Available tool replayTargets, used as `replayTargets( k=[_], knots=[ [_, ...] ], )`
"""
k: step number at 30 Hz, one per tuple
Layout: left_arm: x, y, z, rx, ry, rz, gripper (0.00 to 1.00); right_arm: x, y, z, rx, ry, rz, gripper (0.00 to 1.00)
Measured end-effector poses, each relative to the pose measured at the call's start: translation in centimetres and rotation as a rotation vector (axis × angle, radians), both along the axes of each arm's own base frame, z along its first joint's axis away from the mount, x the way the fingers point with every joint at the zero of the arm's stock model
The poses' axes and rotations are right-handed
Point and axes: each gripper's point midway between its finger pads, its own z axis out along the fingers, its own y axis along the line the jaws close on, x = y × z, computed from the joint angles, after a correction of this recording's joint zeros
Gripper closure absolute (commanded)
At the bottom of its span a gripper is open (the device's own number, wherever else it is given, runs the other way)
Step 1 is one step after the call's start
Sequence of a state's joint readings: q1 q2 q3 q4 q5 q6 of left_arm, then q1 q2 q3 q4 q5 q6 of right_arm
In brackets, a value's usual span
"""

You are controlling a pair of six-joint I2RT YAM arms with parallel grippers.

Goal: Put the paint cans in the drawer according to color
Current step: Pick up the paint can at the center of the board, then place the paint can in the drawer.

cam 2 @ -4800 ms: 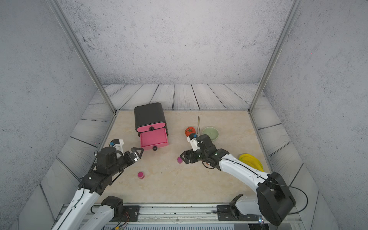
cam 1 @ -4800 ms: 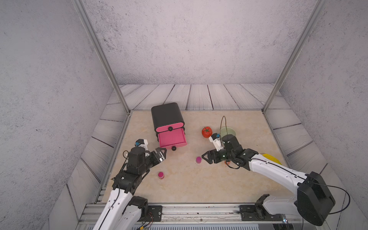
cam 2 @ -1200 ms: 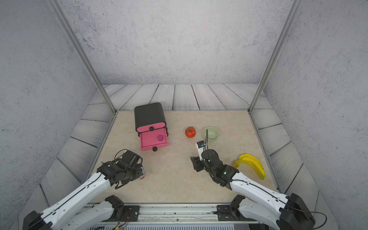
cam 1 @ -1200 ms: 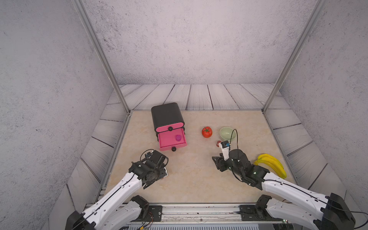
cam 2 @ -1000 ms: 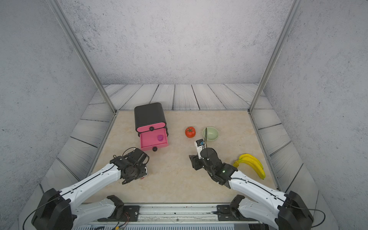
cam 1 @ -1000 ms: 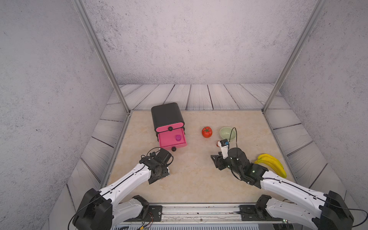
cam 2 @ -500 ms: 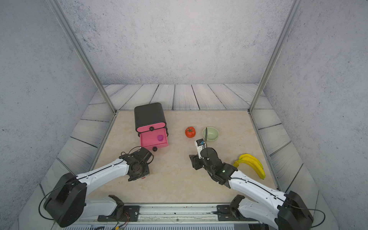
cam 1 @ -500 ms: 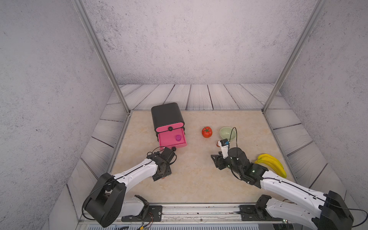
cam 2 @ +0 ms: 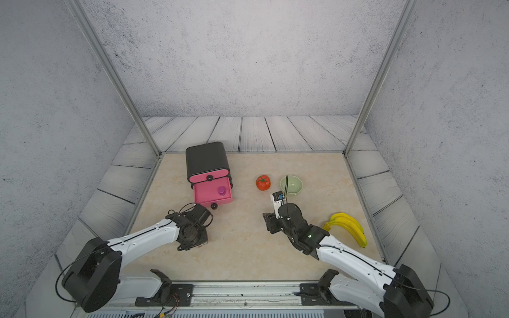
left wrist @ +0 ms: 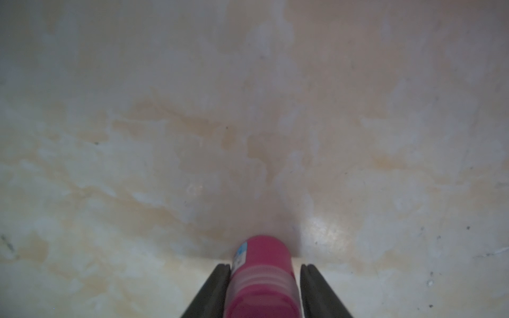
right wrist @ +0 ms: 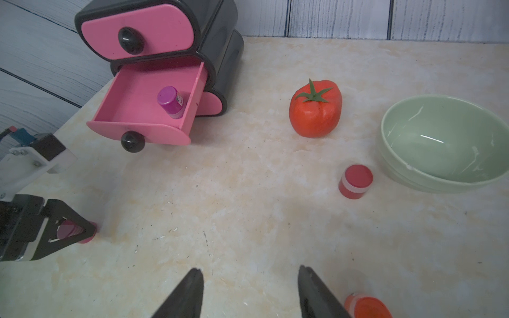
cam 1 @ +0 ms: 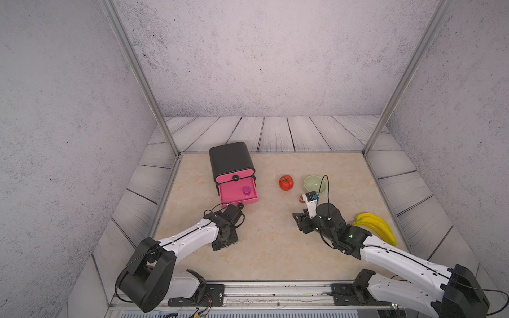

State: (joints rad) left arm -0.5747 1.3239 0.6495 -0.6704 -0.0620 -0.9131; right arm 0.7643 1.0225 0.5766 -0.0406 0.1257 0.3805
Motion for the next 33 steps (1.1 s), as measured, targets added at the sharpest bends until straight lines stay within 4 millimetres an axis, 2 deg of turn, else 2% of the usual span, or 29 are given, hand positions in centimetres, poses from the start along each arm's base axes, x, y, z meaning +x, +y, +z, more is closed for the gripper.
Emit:
replayTargets(
  k=[4,7,9,11,13,17,20,22,26,29,33],
  knots=[
    [-0.2,0.0,0.0,0.002,0.008,-0.013,0.65,0.1,-0.1,0.0,0.0,0.0,-0.003,0.41],
    [-0.2,0.1,0.4,0.009,0.013,-0.023,0.67,0.1,-0.1,0.0,0.0,0.0,-0.003,0.41],
    [0.1,0.0,1.3,0.006,0.0,-0.032,0.72,0.1,-0.1,0.1,0.001,-0.001,-0.005,0.41],
    [0.8,-0.4,2.9,-0.011,-0.034,-0.04,0.73,0.1,-0.2,0.3,0.005,-0.006,-0.007,0.41],
    [2.0,-0.8,5.1,-0.041,-0.095,-0.044,0.73,0.1,-0.3,0.5,0.01,-0.011,-0.008,0.41],
    [5.6,-1.1,10.6,-0.114,-0.246,-0.02,0.73,0.1,-0.3,0.8,0.016,-0.018,-0.01,0.41],
    [8.7,-0.7,13.4,-0.136,-0.324,0.01,0.73,0.2,-0.4,0.8,0.016,-0.018,-0.013,0.41],
    [10.9,-0.7,14.3,-0.131,-0.352,0.019,0.72,0.2,-0.4,0.8,0.016,-0.018,-0.014,0.41],
    [14.9,-1.1,13.8,-0.1,-0.371,0.012,0.7,0.2,-0.5,0.8,0.016,-0.017,-0.014,0.41],
    [16.8,-1.5,12.4,-0.084,-0.36,0.006,0.69,0.1,-0.5,0.7,0.012,-0.014,-0.014,0.41],
    [18.3,-1.5,10.8,-0.075,-0.354,0.011,0.65,0.1,-0.6,0.7,0.011,-0.015,-0.017,0.41]
  ],
)
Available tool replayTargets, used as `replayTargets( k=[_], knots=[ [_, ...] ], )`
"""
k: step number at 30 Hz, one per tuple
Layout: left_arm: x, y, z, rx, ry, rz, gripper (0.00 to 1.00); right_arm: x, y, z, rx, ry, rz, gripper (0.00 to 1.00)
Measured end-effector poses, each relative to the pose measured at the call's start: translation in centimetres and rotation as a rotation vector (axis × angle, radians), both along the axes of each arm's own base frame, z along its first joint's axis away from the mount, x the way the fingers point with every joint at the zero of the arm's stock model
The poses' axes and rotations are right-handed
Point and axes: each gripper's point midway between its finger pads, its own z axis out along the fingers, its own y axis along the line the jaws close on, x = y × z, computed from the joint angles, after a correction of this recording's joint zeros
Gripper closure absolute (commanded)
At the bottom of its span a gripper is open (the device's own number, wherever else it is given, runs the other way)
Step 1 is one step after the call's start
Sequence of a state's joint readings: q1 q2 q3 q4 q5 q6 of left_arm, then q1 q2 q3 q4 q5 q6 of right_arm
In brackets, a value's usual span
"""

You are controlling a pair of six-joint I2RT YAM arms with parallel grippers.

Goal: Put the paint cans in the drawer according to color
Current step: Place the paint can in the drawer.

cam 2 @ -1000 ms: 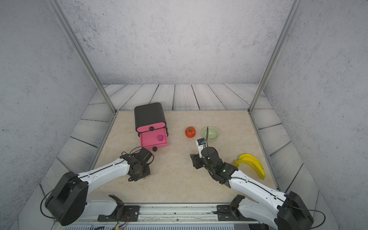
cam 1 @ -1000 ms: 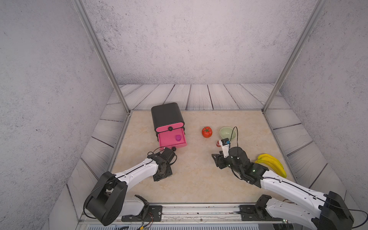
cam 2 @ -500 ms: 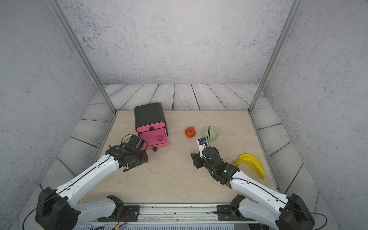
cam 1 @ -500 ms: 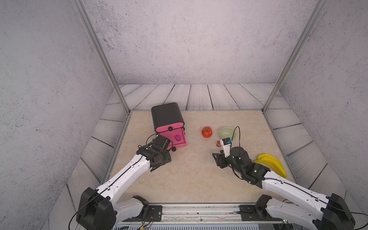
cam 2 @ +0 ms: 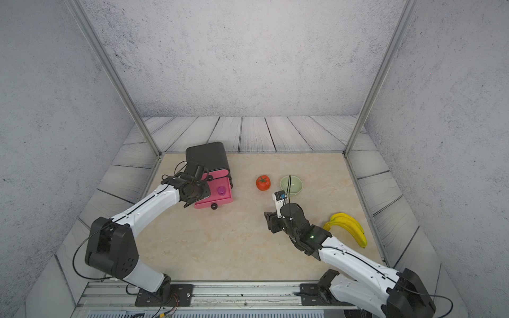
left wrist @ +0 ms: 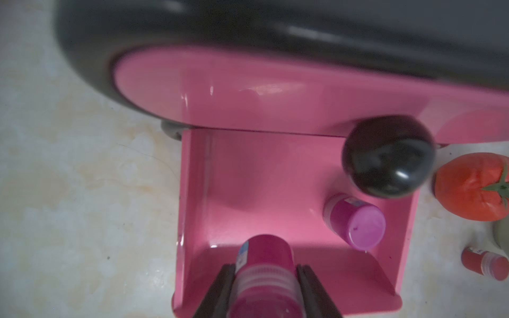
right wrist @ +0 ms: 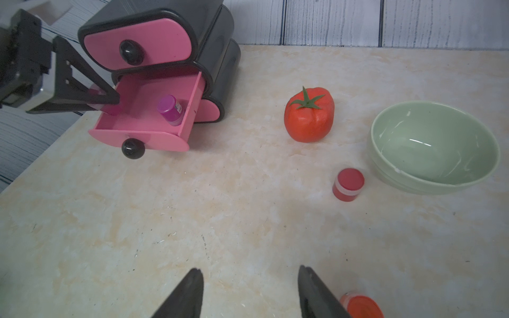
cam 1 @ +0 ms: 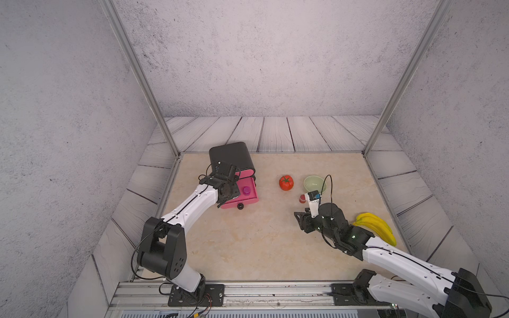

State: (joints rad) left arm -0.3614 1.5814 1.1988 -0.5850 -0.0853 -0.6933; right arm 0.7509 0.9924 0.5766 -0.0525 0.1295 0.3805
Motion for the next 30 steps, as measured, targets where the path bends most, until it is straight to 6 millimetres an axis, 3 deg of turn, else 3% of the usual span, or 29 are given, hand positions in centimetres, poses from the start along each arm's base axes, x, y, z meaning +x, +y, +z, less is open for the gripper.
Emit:
replayTargets(
  k=[6,14,19,22,25,30],
  knots=[
    [1.6,-0.2,-0.4,-0.007,0.0,0.004,0.53,0.0,-0.1,0.0,-0.002,0.001,-0.003,0.41],
    [1.6,0.0,1.9,-0.064,-0.032,0.004,0.48,0.1,-0.2,0.0,0.0,0.002,-0.007,0.41],
    [-0.8,-0.8,6.8,-0.201,-0.169,-0.054,0.48,0.1,-0.1,0.1,0.016,0.004,-0.009,0.4],
    [-3.8,-2.0,7.8,-0.352,-0.251,-0.126,0.48,0.2,-0.3,0.4,0.056,-0.007,-0.022,0.41],
    [-6.7,-3.2,5.2,-0.503,-0.271,-0.159,0.48,0.3,-0.7,0.4,0.11,-0.017,-0.045,0.41],
    [-10.7,-3.1,-3.1,-0.657,-0.174,-0.062,0.48,0.4,-1.5,-0.9,0.158,0.002,-0.088,0.41]
  ],
)
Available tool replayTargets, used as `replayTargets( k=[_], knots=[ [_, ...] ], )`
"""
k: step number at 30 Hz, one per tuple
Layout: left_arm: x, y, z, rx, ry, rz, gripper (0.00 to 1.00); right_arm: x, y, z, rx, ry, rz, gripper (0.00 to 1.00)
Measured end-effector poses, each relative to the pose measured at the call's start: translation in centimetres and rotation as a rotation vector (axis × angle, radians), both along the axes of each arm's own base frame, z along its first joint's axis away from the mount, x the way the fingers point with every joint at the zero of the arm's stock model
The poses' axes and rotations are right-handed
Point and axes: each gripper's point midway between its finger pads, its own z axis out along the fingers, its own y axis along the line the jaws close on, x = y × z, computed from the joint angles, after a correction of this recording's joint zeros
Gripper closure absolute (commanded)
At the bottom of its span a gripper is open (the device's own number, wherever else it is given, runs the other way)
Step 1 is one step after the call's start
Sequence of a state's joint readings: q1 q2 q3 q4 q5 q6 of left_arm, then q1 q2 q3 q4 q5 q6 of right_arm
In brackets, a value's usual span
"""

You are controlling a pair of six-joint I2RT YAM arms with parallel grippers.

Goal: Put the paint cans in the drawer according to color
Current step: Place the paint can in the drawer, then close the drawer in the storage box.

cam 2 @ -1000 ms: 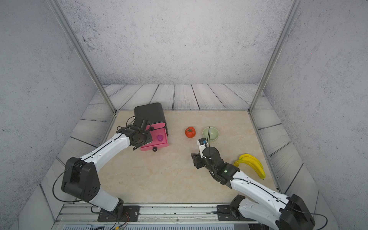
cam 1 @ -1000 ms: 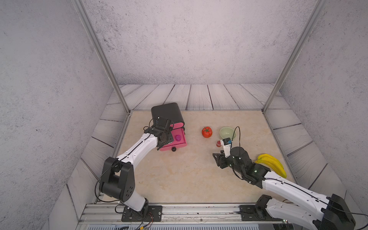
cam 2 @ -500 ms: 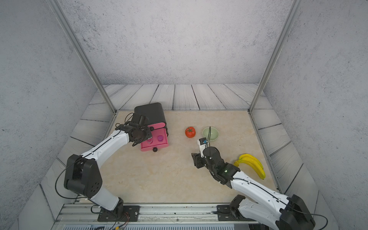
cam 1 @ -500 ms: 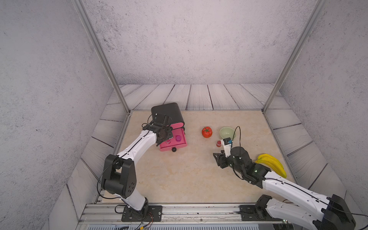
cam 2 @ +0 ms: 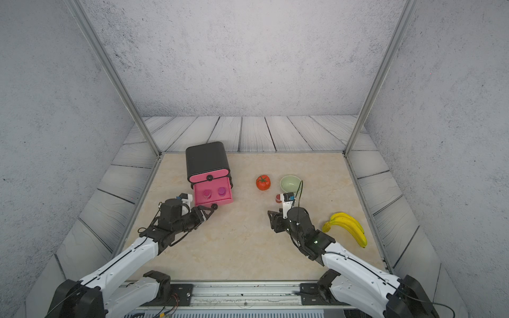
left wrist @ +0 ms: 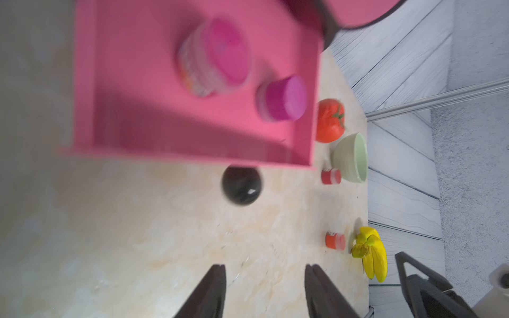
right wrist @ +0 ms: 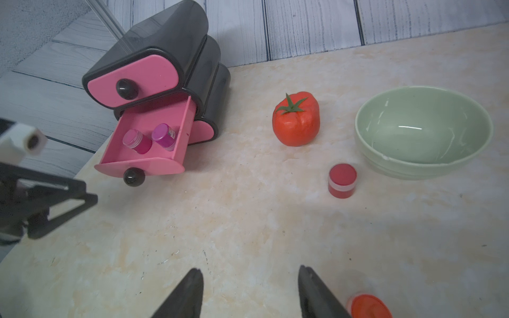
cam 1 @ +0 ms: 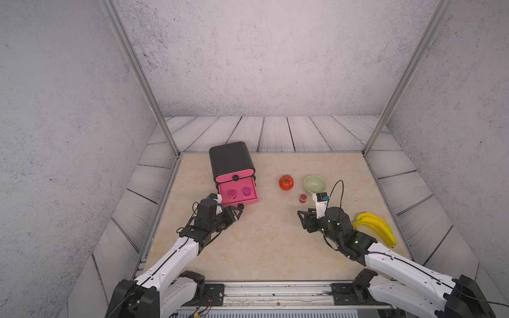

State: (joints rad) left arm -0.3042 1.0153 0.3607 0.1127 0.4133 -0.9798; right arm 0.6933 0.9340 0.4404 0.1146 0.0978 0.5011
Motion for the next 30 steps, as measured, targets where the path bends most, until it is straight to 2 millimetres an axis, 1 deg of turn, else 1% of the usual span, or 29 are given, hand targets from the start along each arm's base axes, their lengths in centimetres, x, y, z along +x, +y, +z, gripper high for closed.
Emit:
replayTargets(
  k=[1,3,9,18,25,30],
  knots=[
    [-0.4,0.1,-1.1,-0.023,0.024,0.017,0.48,0.0,-0.1,-0.1,0.008,0.004,-0.005,0.41],
    [-0.5,0.0,-2.0,-0.063,0.042,0.042,0.48,0.0,0.1,0.0,0.025,0.006,-0.004,0.41],
    [2.0,-0.9,-1.3,-0.179,0.006,0.087,0.51,0.2,0.3,0.4,0.049,0.001,-0.004,0.41],
    [4.5,0.3,-1.6,-0.223,-0.016,0.185,0.56,0.4,0.0,0.3,0.05,0.002,-0.014,0.41],
    [7.2,-1.0,-1.4,-0.315,-0.042,0.174,0.64,0.4,0.0,0.3,0.05,0.006,-0.012,0.41],
    [8.0,-1.1,-1.2,-0.341,-0.053,0.18,0.65,0.4,-0.2,0.2,0.046,0.01,-0.016,0.41]
  ],
)
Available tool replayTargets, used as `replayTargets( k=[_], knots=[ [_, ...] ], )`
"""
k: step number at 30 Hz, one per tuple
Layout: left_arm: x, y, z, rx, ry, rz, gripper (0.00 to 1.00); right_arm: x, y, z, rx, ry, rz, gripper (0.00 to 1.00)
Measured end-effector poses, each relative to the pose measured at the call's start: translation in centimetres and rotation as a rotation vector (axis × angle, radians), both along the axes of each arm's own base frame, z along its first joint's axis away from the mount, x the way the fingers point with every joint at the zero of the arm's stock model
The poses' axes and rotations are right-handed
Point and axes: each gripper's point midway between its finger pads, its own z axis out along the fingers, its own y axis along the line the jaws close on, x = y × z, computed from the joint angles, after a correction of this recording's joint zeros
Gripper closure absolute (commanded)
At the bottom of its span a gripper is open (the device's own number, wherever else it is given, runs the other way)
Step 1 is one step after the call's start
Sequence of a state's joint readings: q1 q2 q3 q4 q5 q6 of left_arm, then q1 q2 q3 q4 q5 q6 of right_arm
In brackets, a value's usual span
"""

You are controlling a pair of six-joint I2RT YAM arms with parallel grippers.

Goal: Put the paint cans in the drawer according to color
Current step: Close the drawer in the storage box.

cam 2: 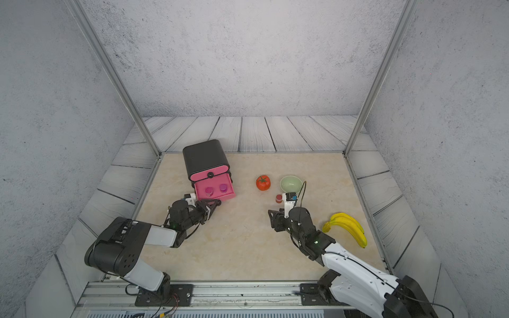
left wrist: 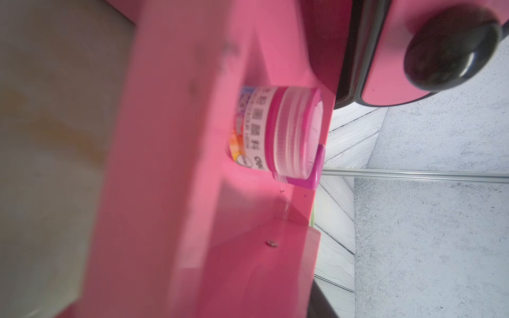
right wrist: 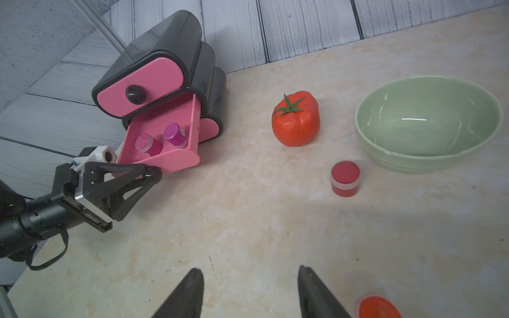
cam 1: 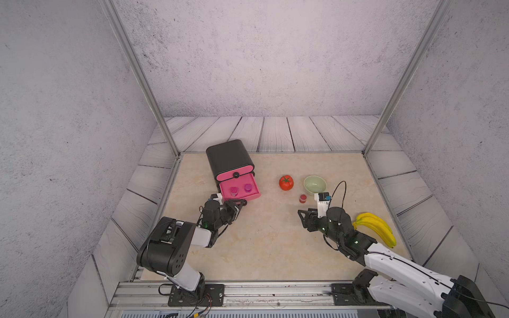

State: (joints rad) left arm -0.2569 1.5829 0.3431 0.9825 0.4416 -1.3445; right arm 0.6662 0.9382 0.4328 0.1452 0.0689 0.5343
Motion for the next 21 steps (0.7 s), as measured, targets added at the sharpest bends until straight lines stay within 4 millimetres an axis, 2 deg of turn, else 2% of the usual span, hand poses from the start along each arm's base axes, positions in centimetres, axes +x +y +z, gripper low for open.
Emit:
replayTargets(
  k=[5,11,17,21],
  knots=[
    [1.3,0.3,0.9,0.019,0.002,0.015,0.64,0.0,-0.1,0.0,0.001,0.002,0.0,0.41],
    [4.2,2.6,4.1,0.038,-0.054,0.095,0.64,0.0,0.0,0.0,0.004,0.004,0.006,0.41],
    [7.5,4.9,3.7,0.038,-0.031,0.155,0.63,0.0,0.0,0.1,0.004,0.006,0.005,0.41],
    [8.5,5.6,3.9,0.029,-0.036,0.148,0.57,0.1,0.0,0.3,0.003,0.003,0.003,0.41]
  ],
)
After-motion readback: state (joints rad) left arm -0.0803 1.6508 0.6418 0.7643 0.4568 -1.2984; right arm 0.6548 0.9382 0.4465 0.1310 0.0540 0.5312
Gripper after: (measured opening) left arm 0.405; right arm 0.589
